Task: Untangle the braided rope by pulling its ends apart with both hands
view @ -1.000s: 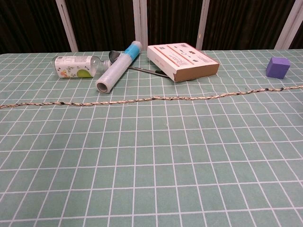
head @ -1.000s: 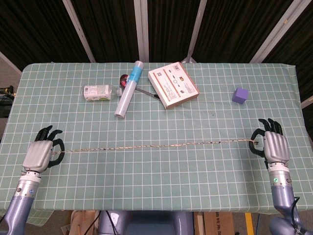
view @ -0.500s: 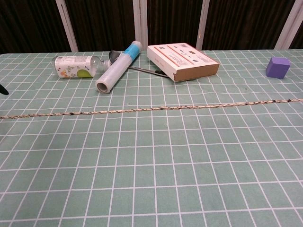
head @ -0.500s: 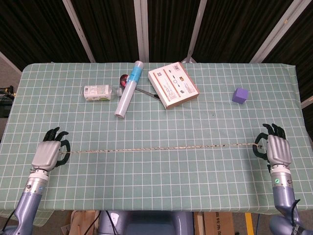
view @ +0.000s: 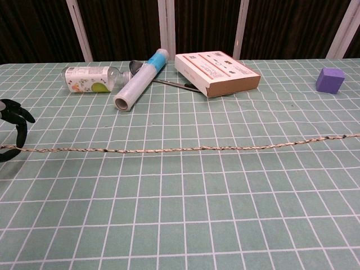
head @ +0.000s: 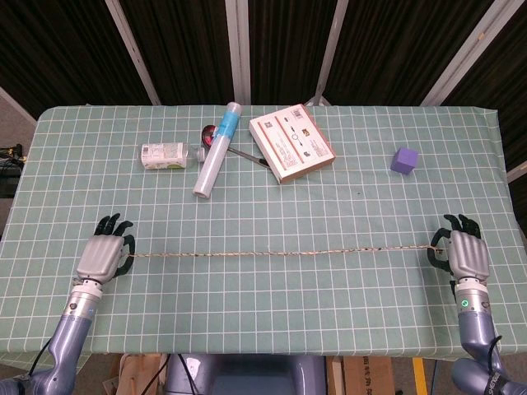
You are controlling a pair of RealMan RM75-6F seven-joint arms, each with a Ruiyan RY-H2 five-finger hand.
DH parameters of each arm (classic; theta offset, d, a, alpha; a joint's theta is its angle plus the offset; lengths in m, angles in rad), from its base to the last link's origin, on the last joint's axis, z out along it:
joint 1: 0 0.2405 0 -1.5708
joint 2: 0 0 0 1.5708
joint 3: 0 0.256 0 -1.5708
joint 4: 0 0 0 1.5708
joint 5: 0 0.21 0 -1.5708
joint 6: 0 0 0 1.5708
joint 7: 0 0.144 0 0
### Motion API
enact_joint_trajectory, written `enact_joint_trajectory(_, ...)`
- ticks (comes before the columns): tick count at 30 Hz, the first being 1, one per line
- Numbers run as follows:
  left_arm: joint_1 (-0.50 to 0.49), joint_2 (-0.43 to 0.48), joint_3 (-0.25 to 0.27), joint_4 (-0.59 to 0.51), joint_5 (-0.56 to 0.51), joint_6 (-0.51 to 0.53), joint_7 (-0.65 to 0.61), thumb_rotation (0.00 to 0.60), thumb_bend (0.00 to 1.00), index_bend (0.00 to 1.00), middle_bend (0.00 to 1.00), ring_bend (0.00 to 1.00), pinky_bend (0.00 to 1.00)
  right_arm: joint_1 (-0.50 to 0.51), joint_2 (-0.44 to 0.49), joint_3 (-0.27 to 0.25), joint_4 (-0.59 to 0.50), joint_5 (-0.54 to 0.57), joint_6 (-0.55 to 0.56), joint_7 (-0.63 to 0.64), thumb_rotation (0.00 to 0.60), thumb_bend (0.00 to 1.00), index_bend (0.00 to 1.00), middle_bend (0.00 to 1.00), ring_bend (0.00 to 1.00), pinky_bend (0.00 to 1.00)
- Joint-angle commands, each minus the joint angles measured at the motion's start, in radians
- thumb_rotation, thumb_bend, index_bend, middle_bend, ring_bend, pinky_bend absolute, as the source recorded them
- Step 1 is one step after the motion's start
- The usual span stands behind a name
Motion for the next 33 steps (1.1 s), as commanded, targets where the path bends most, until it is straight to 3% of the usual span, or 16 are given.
enact_joint_trajectory(1,-0.004,0.000,0.003,-0.001,-0.012,-0.006,0.021,0.600,0.51,0.59,0.16,0.00,0.00,-0.001,0.000,-0.001,0.002,0.003,-0.005,-0.001,0.600,0.46,0.63,0.18,0.00,0.00)
enact_joint_trajectory(4,-0.008,0.002,0.008,0.000,-0.009,0.001,0.048,0.600,0.44,0.57,0.15,0.00,0.00,-0.003,0.002,-0.003,0.001,0.002,-0.007,-0.002,0.600,0.46,0.54,0.16,0.00,0.00)
enact_joint_trajectory(9,-0.009,0.019,0.015,-0.014,-0.011,0.000,0.062,0.600,0.17,0.50,0.09,0.00,0.00,-0.004,0.018,-0.011,-0.018,0.006,-0.026,-0.016,0.600,0.46,0.16,0.04,0.00,0.00)
enact_joint_trajectory(12,-0.012,0.035,0.020,-0.022,-0.013,-0.002,0.083,0.600,0.14,0.44,0.06,0.00,0.00,-0.004,0.031,-0.011,-0.037,0.014,-0.031,-0.024,0.600,0.46,0.04,0.00,0.00,0.00)
enact_joint_trajectory(19,0.006,0.072,0.012,-0.063,-0.015,0.024,0.042,0.600,0.12,0.32,0.02,0.00,0.00,-0.016,0.058,-0.013,-0.080,0.022,-0.011,-0.047,0.600,0.46,0.00,0.00,0.00,0.00)
enact_joint_trajectory(23,0.053,0.120,0.019,-0.126,0.027,0.078,-0.060,0.600,0.10,0.23,0.00,0.00,0.00,-0.041,0.101,-0.024,-0.141,-0.025,0.029,-0.029,0.600,0.39,0.00,0.00,0.00,0.00)
enact_joint_trajectory(26,0.114,0.170,0.050,-0.168,0.124,0.158,-0.176,0.600,0.07,0.12,0.00,0.00,0.00,-0.075,0.143,-0.042,-0.207,-0.104,0.079,0.014,0.600,0.36,0.00,0.00,0.00,0.00)
enact_joint_trajectory(33,0.236,0.269,0.151,-0.142,0.348,0.335,-0.321,0.600,0.04,0.01,0.00,0.00,0.00,-0.179,0.237,-0.142,-0.299,-0.372,0.237,0.121,0.600,0.34,0.00,0.00,0.00,0.00)
